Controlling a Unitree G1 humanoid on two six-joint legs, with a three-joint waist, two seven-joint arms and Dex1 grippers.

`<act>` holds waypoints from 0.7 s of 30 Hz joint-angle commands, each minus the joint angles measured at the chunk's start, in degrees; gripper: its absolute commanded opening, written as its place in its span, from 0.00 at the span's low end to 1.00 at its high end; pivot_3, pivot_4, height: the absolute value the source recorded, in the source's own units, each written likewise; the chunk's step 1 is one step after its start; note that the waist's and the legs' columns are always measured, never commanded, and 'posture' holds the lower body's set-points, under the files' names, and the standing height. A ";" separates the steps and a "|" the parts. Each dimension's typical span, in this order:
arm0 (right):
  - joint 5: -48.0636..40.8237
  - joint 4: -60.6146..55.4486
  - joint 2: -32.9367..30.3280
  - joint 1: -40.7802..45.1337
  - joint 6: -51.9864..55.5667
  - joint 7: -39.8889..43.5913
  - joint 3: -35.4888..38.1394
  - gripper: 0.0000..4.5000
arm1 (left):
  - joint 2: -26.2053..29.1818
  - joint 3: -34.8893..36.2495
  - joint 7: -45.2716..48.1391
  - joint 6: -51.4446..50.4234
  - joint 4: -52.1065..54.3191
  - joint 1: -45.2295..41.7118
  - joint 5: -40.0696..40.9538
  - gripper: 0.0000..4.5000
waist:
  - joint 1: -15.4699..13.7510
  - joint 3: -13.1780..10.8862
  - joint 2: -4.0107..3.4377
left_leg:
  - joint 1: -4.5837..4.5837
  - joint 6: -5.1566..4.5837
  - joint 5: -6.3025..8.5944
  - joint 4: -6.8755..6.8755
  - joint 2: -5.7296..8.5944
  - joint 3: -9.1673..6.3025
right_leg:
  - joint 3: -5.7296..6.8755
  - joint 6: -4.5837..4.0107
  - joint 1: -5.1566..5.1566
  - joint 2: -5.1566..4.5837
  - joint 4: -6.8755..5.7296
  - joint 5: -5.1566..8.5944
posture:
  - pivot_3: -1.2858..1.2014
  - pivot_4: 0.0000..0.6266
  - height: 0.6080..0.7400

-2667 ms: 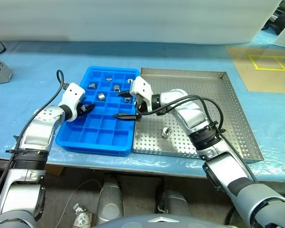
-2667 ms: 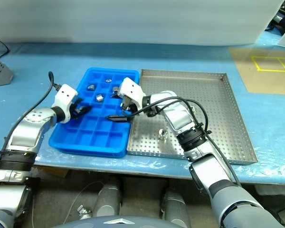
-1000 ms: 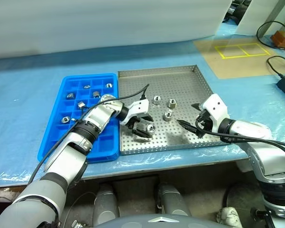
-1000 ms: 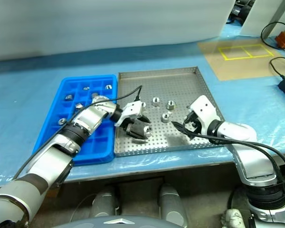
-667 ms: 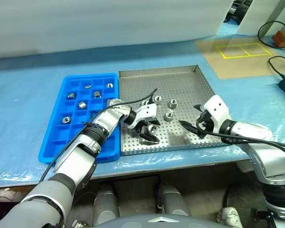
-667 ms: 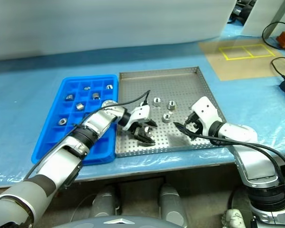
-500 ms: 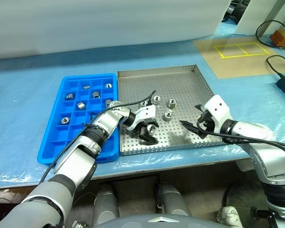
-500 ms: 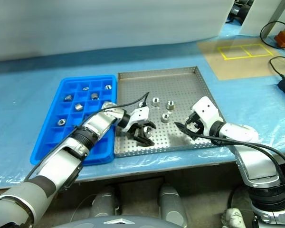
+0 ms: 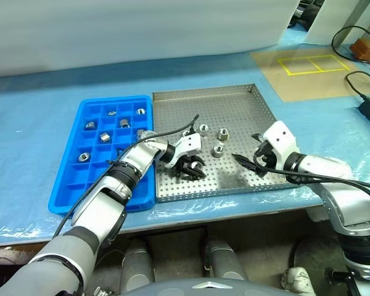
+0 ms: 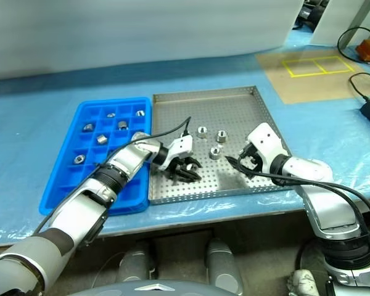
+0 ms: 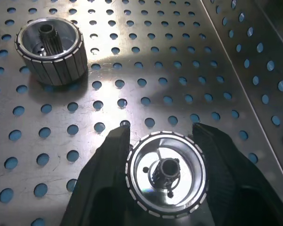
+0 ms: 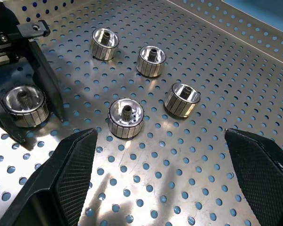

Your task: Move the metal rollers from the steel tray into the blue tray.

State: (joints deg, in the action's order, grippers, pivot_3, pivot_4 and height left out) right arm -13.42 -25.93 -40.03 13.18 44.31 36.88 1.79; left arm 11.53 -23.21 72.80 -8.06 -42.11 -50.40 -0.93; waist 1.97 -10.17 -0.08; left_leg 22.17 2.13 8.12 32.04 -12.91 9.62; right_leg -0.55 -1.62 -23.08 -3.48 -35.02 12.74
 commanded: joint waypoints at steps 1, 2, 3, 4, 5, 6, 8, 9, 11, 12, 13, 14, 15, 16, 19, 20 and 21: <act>-0.66 -0.74 0.59 1.35 -0.91 -0.11 -0.30 1.00 | 0.96 1.82 -1.33 0.09 0.36 -0.17 0.02 0.39 | 0.01 0.00 0.00 | 0.00 0.00 0.00 -0.06 0.00 0.00 | 0.01 0.00 0.00 0.01 0.05 0.00 | 0.33 0.24 1.00; -0.54 -0.72 0.53 1.46 -1.04 0.03 -0.77 1.00 | 1.28 2.24 -1.83 0.32 0.73 -0.15 0.06 0.39 | 0.01 0.00 0.00 | 0.01 0.00 0.00 -0.09 0.00 0.00 | 0.02 0.00 0.00 0.00 0.09 0.00 | 0.33 0.24 1.00; -0.43 -0.69 0.53 1.61 -1.14 0.09 -1.11 1.00 | 1.58 2.81 -2.27 0.22 1.50 -0.13 0.35 0.39 | 0.02 0.00 0.00 | 0.01 0.00 0.00 -0.13 0.01 0.01 | 0.02 0.00 0.00 0.00 0.13 0.00 | 0.33 0.24 1.00; -0.59 -0.64 0.72 2.07 -1.14 0.15 -1.29 1.00 | 2.10 3.59 -2.34 -0.03 3.03 -0.02 1.02 0.39 | 0.03 0.00 -0.01 | 0.02 0.00 0.00 -0.15 0.01 0.02 | 0.01 0.00 0.00 0.00 0.17 -0.01 | 0.33 0.24 1.00; -0.75 -0.57 0.85 2.56 -1.19 0.28 -1.49 1.00 | 2.70 4.33 -2.88 0.51 4.75 0.22 1.39 0.39 | 0.06 -0.01 -0.01 | 0.03 0.00 0.00 -0.17 0.01 0.02 | 0.02 0.00 0.00 0.00 0.19 -0.01 | 0.33 0.24 1.00; -0.89 -0.49 0.98 3.09 -1.28 0.43 -1.73 1.00 | 3.33 5.03 -4.38 2.02 6.45 0.53 1.17 0.39 | 0.06 -0.01 -0.01 | 0.03 0.00 0.00 -0.20 0.00 0.02 | 0.02 0.00 -0.02 0.01 0.20 -0.01 | 0.33 0.24 1.00; -2.38 -0.10 2.02 4.78 -1.17 1.13 -1.58 1.00 | 5.15 7.29 -4.96 -1.18 12.58 1.66 2.94 0.39 | 0.05 -0.02 0.00 | 0.02 0.01 -0.01 -0.30 0.00 0.03 | 0.04 0.00 -0.04 0.01 0.21 0.00 | 0.34 0.24 1.00; -3.48 0.35 2.86 5.84 -0.95 1.58 -1.37 1.00 | 6.33 8.75 -4.83 -2.88 16.65 2.89 4.47 0.39 | 0.11 -0.02 0.00 | 0.02 0.03 -0.02 -0.36 -0.02 0.03 | 0.05 0.00 -0.06 0.02 0.22 -0.01 | 0.34 0.24 1.00; -4.12 1.81 3.71 7.73 -1.27 2.41 -2.08 1.00 | 8.36 10.71 -4.77 -5.85 22.72 5.02 6.54 0.39 | 0.19 -0.02 0.00 | 0.01 0.04 -0.02 -0.41 -0.03 0.07 | 0.05 0.00 -0.11 0.02 0.21 -0.01 | 0.36 0.24 1.00; -3.79 3.01 3.93 9.01 -2.00 3.08 -3.32 1.00 | 9.74 11.62 -4.83 -7.13 25.59 6.25 7.26 0.39 | 0.22 -0.02 -0.01 | -0.01 0.05 -0.03 -0.46 -0.03 0.08 | 0.06 0.00 -0.11 0.02 0.21 -0.01 | 0.37 0.24 1.00; -3.42 4.71 4.65 11.19 -3.00 4.06 -5.14 1.00 | 11.63 12.79 -4.62 -8.16 28.73 7.70 8.16 0.39 | 0.18 -0.02 -0.01 | -0.03 0.07 -0.04 -0.50 -0.04 0.09 | 0.07 0.00 -0.12 0.02 0.21 -0.01 | 0.38 0.24 1.00; -3.20 6.33 5.52 13.44 -3.95 5.07 -6.88 1.00 | 13.34 14.09 -4.64 -9.24 31.59 8.90 9.13 0.39 | 0.38 -0.02 -0.02 | -0.05 0.08 -0.05 -0.52 -0.04 0.13 | 0.07 0.00 -0.12 0.02 0.20 -0.01 | 0.38 0.24 1.00; -3.05 7.93 6.43 15.59 -4.94 6.05 -8.38 1.00 | 14.75 15.34 -4.92 -10.34 33.89 9.75 10.17 0.39 | 0.43 -0.03 -0.02 | -0.10 0.11 -0.07 -0.57 -0.08 0.17 | 0.05 -0.01 -0.15 0.05 0.18 -0.01 | 0.39 0.24 1.00; -2.94 9.91 7.71 18.01 -6.04 7.03 -9.83 1.00 | 16.21 16.78 -5.40 -11.61 36.10 10.50 11.27 0.39 | 0.27 -0.04 -0.04 | -0.09 0.14 -0.08 -0.58 -0.11 0.20 | 0.05 -0.01 -0.19 0.07 0.15 -0.01 | 0.40 0.24 1.00; -2.30 15.24 10.73 23.25 -8.92 9.28 -12.93 1.00 | 19.46 19.62 -7.48 -14.07 40.14 12.19 12.80 0.39 | -0.37 -0.06 -0.07 | -0.06 0.38 -0.23 -0.78 -0.23 0.20 | 0.23 -0.03 -0.31 0.11 0.06 0.00 | 0.44 0.24 1.00; -1.83 17.36 12.00 24.88 -10.23 10.07 -14.19 1.00 | 21.03 20.71 -8.04 -14.90 41.23 13.18 13.03 0.39 | -1.01 -0.06 -0.07 | -0.05 0.40 -0.24 -0.80 -0.24 0.20 | 0.26 -0.03 -0.33 0.11 0.05 0.00 | 0.44 0.24 1.00; -1.41 19.60 13.32 26.35 -11.54 10.85 -15.33 1.00 | 22.63 21.78 -8.44 -15.24 42.03 14.28 13.18 0.39 | -1.25 -0.06 -0.07 | -0.05 0.42 -0.25 -0.82 -0.24 0.20 | 0.27 -0.04 -0.33 0.11 0.05 0.01 | 0.44 0.24 1.00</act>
State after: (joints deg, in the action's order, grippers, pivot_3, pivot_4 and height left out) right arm -15.33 -7.70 -27.32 37.92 35.46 46.46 -12.69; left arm 32.50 -4.23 65.31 -22.54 -2.90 -36.78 11.05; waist 0.72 -10.24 -0.15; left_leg 22.12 2.54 7.88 31.21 -13.16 9.82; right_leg -0.27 -1.68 -23.40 -3.37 -34.96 12.76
